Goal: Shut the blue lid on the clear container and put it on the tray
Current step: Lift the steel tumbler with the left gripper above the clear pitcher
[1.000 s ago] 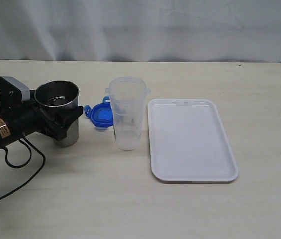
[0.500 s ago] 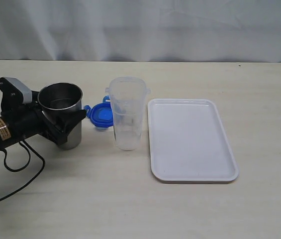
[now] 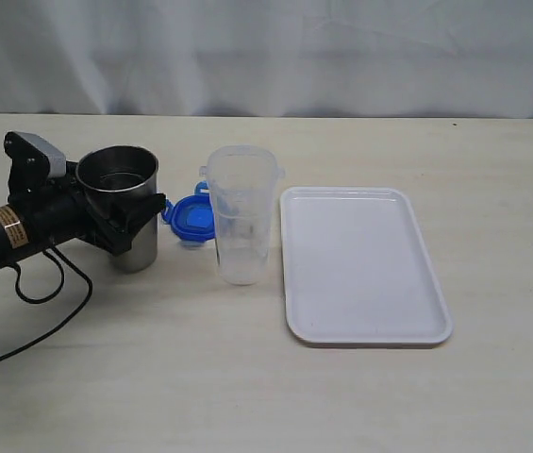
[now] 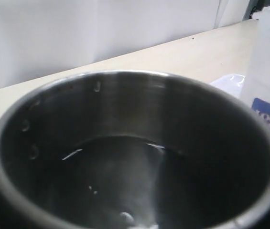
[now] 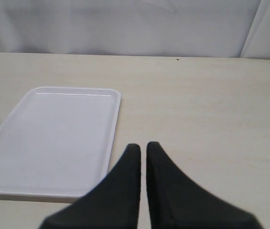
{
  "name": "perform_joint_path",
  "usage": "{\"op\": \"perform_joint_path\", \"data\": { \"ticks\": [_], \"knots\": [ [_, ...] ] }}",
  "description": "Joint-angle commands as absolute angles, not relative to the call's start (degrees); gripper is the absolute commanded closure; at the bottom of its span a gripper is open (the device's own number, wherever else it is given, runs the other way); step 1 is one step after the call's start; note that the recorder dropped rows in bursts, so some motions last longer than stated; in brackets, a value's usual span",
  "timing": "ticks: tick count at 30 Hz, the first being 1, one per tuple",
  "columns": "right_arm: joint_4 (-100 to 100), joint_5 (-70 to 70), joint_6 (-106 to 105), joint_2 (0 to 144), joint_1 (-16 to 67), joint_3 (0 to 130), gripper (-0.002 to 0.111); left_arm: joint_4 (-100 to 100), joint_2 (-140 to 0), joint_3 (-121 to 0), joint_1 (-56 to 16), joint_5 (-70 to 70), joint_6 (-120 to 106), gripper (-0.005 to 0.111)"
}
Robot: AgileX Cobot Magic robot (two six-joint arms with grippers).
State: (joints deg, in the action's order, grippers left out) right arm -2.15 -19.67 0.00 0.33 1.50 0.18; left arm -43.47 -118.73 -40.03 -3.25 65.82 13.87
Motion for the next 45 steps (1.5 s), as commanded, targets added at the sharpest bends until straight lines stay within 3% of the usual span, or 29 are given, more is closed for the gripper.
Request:
{"op": "perform_joint_path", "data": {
  "ticks": [1, 18, 30, 45],
  "knots": [
    [-2.17, -19.71, 0.0, 0.0, 1.49, 0.0, 0.104, -43.49, -118.17, -42.91, -3.4, 69.96, 15.75, 0.107],
    [-2.17, -19.71, 0.0, 0.0, 1.49, 0.0, 0.104, -41.59, -109.83, -51.82, -3.53, 69.96, 26.68, 0.107],
    [-2.17, -19.71, 0.0, 0.0, 1.49, 0.0, 0.104, -44.24, -109.83, -64.71, -11.45, 53.82, 28.34, 0.107],
    [-2.17, -19.71, 0.0, 0.0, 1.49, 0.0, 0.104, -48.11, -109.83, -66.08, -15.33, 52.86, 25.12, 0.107]
  ]
}}
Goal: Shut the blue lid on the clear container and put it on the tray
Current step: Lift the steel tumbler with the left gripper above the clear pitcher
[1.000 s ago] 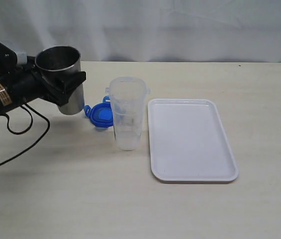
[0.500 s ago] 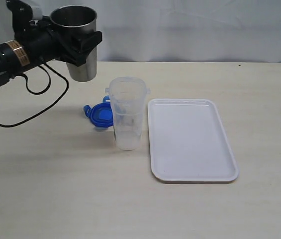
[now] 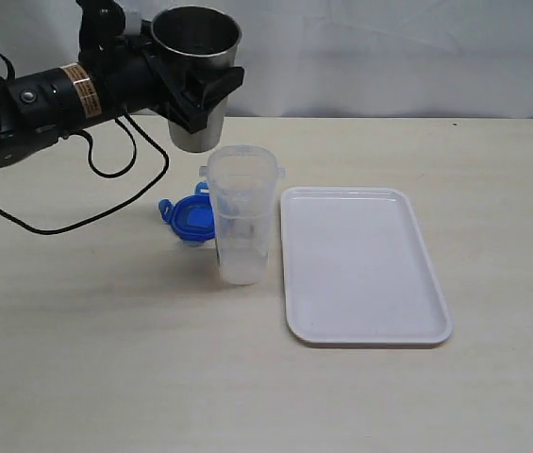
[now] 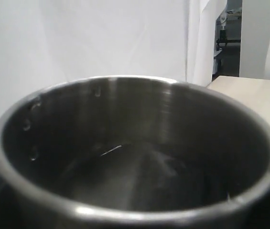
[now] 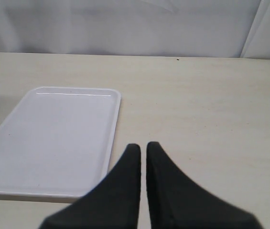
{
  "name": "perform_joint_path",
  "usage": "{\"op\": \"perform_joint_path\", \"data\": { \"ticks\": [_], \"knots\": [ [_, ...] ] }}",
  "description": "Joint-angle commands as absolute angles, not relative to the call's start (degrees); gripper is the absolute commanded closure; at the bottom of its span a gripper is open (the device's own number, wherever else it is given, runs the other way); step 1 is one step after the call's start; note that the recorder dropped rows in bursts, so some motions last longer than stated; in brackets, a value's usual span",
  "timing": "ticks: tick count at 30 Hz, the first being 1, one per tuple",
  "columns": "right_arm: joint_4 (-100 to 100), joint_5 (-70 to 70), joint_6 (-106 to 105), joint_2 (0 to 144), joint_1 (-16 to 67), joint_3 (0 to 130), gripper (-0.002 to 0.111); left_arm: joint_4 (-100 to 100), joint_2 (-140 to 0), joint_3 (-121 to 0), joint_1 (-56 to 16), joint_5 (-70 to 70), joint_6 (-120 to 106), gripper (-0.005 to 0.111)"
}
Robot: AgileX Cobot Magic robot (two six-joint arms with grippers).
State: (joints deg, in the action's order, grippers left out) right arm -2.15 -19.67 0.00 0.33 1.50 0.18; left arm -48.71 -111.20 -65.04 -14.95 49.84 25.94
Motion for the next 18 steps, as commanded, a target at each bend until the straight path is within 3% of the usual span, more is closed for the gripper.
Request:
{"op": "perform_joint_path", "data": {
  "ticks": [1, 18],
  "knots": [
    [-2.17, -19.71, 0.0, 0.0, 1.49, 0.0, 0.104, -49.16, -109.83, -66.08, -15.33, 52.81, 25.12, 0.107],
    [-2.17, -19.71, 0.0, 0.0, 1.49, 0.0, 0.104, -56.83, -109.83, -66.08, -15.33, 52.56, 17.55, 0.107]
  ]
}}
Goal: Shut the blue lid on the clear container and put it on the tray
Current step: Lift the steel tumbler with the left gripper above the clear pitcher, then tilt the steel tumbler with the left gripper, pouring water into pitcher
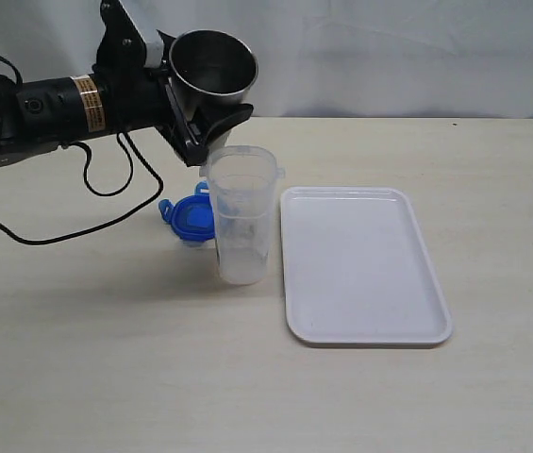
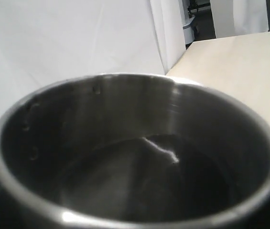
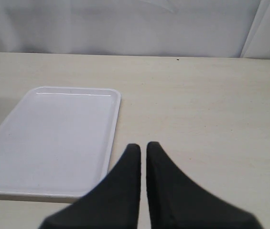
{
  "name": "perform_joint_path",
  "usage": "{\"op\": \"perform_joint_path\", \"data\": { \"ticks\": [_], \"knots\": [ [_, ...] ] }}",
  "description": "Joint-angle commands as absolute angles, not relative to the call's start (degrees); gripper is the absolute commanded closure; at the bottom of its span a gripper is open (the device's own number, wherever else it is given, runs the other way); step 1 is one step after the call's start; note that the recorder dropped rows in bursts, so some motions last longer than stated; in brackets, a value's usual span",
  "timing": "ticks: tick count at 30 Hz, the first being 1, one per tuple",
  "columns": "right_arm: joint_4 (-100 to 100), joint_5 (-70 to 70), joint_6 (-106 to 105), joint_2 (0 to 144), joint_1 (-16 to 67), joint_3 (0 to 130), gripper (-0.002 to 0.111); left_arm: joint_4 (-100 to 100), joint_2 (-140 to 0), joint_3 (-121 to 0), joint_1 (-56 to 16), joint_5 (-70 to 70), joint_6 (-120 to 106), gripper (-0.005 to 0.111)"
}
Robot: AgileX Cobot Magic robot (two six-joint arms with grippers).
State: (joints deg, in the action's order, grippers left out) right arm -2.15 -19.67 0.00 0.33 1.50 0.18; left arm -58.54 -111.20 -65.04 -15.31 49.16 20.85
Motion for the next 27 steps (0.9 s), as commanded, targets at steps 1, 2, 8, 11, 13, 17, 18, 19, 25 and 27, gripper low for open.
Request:
{"op": "perform_joint_path", "data": {
  "ticks": [1, 2, 8, 11, 13, 17, 18, 19, 25, 27],
  "knots": [
    [-2.17, -19.71, 0.0, 0.0, 1.49, 0.0, 0.104, -56.83, -109.83, -66.08, -15.33, 52.56, 16.94, 0.107],
    [-2.17, -19.71, 0.0, 0.0, 1.49, 0.0, 0.104, -56.83, -109.83, -66.08, -15.33, 52.56, 16.52, 0.107],
    [-2.17, -19.71, 0.0, 0.0, 1.49, 0.0, 0.104, -56.83, -109.83, -66.08, -15.33, 52.56, 12.94, 0.107],
    [-2.17, -19.71, 0.0, 0.0, 1.49, 0.0, 0.104, -56.83, -109.83, -66.08, -15.33, 52.56, 10.44, 0.107],
    [-2.17, -19.71, 0.0, 0.0, 1.49, 0.0, 0.104, -56.83, -109.83, -66.08, -15.33, 52.56, 10.3, 0.107],
    [-2.17, -19.71, 0.0, 0.0, 1.49, 0.0, 0.104, -56.83, -109.83, -66.08, -15.33, 52.56, 9.37, 0.107],
    [-2.17, -19.71, 0.0, 0.0, 1.49, 0.0, 0.104, -56.83, -109.83, -66.08, -15.33, 52.46, 8.65, 0.107],
    [-2.17, -19.71, 0.0, 0.0, 1.49, 0.0, 0.104, -56.83, -109.83, -66.08, -15.33, 52.46, 8.01, 0.107],
    [-2.17, -19.71, 0.0, 0.0, 1.49, 0.0, 0.104, -56.83, -109.83, -66.08, -15.33, 52.46, 7.07, 0.107],
    [-2.17, -19.71, 0.0, 0.0, 1.49, 0.0, 0.104, -56.83, -109.83, -66.08, -15.33, 52.46, 6.7, 0.107]
  ]
}}
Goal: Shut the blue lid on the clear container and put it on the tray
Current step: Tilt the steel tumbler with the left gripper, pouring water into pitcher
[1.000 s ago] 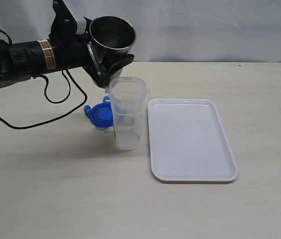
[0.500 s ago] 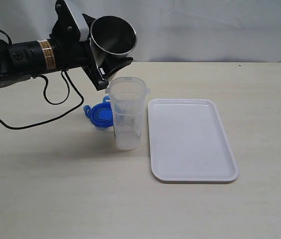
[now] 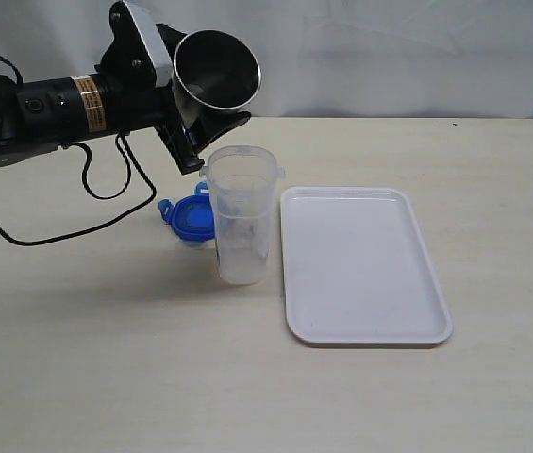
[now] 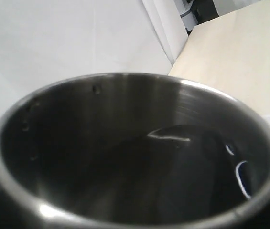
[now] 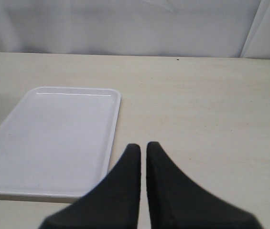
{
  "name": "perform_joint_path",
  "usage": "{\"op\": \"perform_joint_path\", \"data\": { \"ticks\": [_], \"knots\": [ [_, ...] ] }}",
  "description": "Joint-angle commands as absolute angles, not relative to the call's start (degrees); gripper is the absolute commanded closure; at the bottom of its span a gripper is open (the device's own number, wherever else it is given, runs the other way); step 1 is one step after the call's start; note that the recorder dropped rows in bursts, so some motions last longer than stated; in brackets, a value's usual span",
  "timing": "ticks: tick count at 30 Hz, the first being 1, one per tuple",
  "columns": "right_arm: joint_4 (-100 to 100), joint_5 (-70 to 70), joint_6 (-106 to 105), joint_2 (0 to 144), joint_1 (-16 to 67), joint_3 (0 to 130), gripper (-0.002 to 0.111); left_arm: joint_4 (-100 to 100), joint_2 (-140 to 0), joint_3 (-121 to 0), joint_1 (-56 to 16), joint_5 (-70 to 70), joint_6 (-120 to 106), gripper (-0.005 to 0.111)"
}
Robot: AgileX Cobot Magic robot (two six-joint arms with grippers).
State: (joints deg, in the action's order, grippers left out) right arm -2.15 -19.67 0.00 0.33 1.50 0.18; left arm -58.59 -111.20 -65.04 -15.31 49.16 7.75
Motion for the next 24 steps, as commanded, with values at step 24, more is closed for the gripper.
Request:
{"op": "perform_joint_path", "data": {
  "ticks": [24],
  "knots": [
    [-2.17, -19.71, 0.0, 0.0, 1.49, 0.0, 0.104, -56.83, -109.83, -66.08, -15.33, 52.46, -2.5, 0.107]
  ]
}}
